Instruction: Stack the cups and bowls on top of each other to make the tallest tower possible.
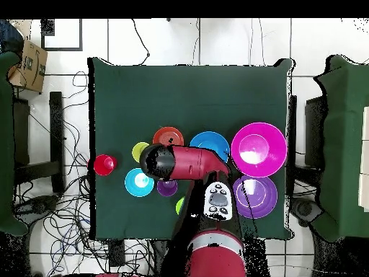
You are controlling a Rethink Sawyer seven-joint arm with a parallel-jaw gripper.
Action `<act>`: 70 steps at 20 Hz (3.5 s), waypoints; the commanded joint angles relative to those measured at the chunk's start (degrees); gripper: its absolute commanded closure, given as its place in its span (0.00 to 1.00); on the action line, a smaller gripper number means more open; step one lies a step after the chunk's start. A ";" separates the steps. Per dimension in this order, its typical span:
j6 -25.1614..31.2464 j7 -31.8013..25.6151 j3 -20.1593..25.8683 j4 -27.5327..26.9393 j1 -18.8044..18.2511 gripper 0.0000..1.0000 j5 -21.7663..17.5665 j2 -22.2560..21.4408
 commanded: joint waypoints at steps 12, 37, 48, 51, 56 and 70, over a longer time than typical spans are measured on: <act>-2.55 6.76 5.30 -4.96 -0.76 0.00 0.77 7.52; 0.79 7.01 5.64 -5.49 -0.48 0.00 1.89 5.89; 1.16 5.19 5.86 -11.34 -0.67 0.00 1.00 9.36; 1.69 5.09 5.90 -12.12 -0.81 0.00 1.04 9.71; 0.64 4.82 6.29 -12.49 -1.33 0.00 0.74 10.80; -3.22 5.47 7.00 -9.03 -3.08 0.00 -0.04 11.53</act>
